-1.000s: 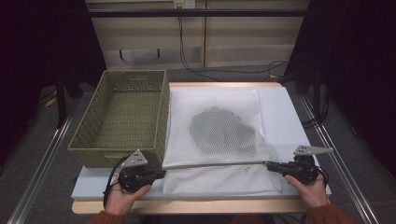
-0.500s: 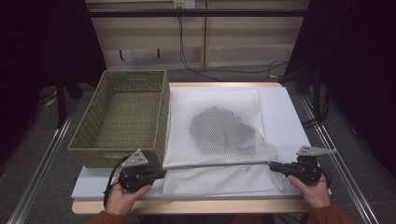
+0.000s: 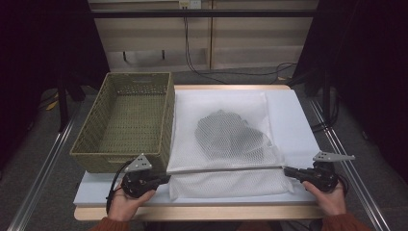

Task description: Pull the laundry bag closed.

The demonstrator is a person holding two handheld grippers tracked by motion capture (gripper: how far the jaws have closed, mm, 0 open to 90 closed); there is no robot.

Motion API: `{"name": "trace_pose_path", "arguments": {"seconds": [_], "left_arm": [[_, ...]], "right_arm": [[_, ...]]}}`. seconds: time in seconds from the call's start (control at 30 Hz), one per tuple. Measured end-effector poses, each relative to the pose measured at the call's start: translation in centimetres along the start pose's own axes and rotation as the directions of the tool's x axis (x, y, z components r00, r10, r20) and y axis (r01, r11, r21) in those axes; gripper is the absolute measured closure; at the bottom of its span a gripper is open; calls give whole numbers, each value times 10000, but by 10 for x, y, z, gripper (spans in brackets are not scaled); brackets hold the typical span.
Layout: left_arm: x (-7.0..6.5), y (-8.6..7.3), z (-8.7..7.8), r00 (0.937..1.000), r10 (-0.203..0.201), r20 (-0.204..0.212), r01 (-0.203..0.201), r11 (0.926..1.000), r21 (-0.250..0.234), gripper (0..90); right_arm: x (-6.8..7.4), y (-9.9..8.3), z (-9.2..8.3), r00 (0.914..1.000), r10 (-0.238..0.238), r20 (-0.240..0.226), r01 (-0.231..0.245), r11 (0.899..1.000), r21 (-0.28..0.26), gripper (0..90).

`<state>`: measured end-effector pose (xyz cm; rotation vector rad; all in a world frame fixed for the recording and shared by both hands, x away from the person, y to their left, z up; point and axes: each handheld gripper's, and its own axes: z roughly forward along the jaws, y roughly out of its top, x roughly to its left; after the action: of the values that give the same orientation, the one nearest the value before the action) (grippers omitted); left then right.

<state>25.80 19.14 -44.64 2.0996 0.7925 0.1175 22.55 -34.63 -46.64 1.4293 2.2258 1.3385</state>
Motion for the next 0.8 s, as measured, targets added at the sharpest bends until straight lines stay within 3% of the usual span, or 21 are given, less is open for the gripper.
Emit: {"name": "trace_pose_path", "arguments": {"seconds": [0.6,0.8], "left_arm": [[4,-6,9,9999,-35,-165,37,9999,136,870],[2,-6,13,9994,36,-346,-24,9994,348,802]], "right_arm": [[1,-1,9,9996,-34,292,19,9987,514,870],[0,-1,13,9998,13,211,-26,9983,582,848]]}}
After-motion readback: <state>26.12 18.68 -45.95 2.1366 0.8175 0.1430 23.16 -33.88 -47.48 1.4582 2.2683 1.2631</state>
